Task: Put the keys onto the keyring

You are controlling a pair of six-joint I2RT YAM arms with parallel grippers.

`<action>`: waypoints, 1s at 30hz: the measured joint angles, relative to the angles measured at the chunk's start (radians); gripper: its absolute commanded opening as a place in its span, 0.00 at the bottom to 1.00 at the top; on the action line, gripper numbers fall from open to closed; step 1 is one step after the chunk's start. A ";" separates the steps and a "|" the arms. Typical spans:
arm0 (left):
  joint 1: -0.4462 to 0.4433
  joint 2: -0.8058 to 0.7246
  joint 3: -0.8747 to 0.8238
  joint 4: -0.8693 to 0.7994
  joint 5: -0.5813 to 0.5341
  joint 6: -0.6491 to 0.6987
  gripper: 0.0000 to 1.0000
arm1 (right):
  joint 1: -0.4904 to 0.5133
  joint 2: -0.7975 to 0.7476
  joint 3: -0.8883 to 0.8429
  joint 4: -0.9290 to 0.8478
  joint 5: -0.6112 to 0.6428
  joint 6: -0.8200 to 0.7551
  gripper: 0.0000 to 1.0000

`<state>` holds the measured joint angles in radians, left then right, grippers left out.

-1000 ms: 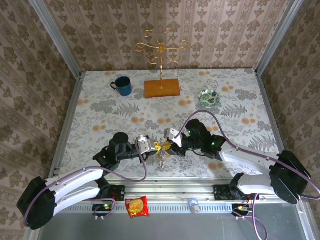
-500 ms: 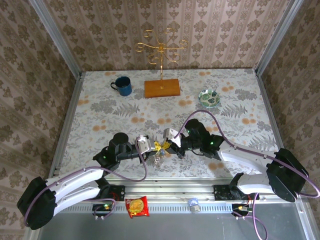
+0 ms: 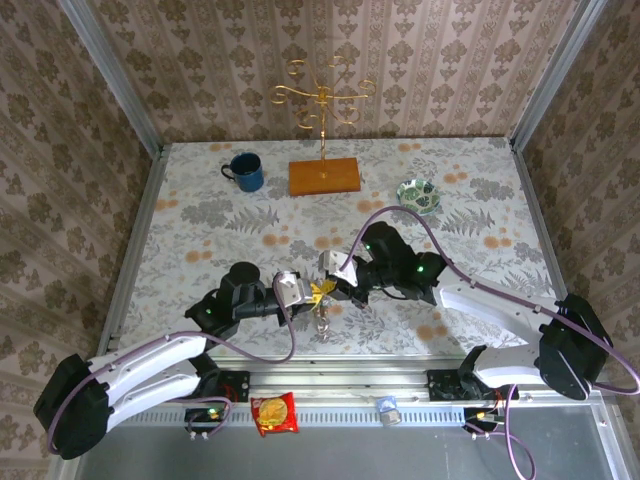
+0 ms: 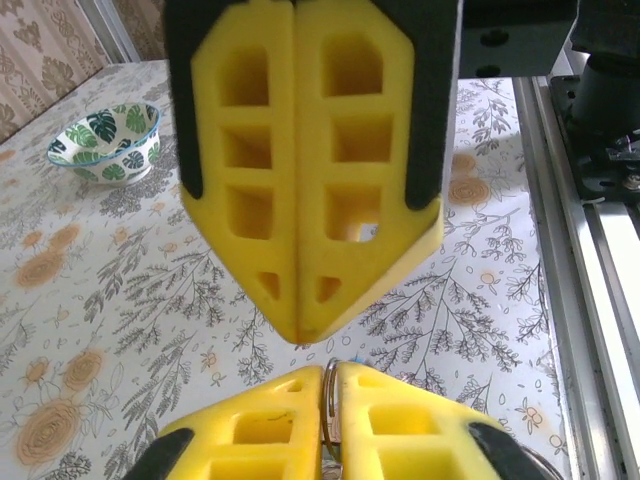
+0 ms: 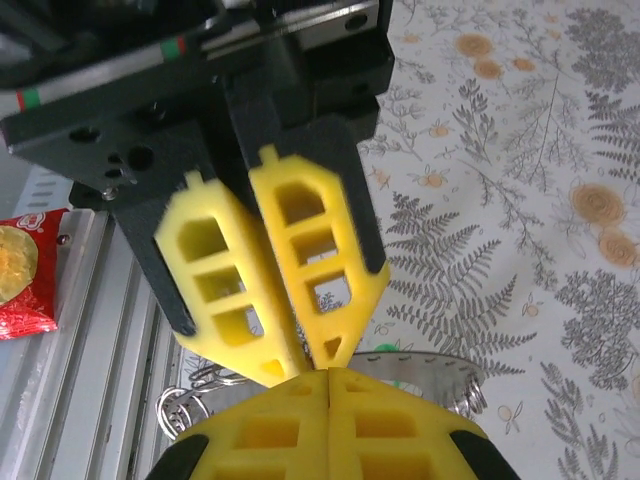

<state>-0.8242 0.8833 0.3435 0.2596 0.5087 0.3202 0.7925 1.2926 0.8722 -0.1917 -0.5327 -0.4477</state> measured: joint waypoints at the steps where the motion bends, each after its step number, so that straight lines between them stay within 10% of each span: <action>1: 0.000 0.003 0.003 -0.004 0.000 0.006 0.00 | 0.002 0.004 0.010 -0.011 -0.003 -0.006 0.00; 6: 0.000 0.008 0.011 -0.014 0.000 0.019 0.00 | 0.004 0.008 0.017 -0.044 -0.002 -0.021 0.03; 12: 0.000 0.007 0.011 -0.015 0.000 0.025 0.00 | -0.019 -0.051 -0.098 0.050 0.058 0.050 0.36; 30: 0.000 0.007 -0.054 0.158 0.000 -0.092 0.00 | -0.031 -0.069 -0.278 0.406 0.007 0.253 0.38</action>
<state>-0.8242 0.8902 0.2897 0.4175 0.5087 0.2279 0.7620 1.2240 0.5945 0.2142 -0.5255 -0.1944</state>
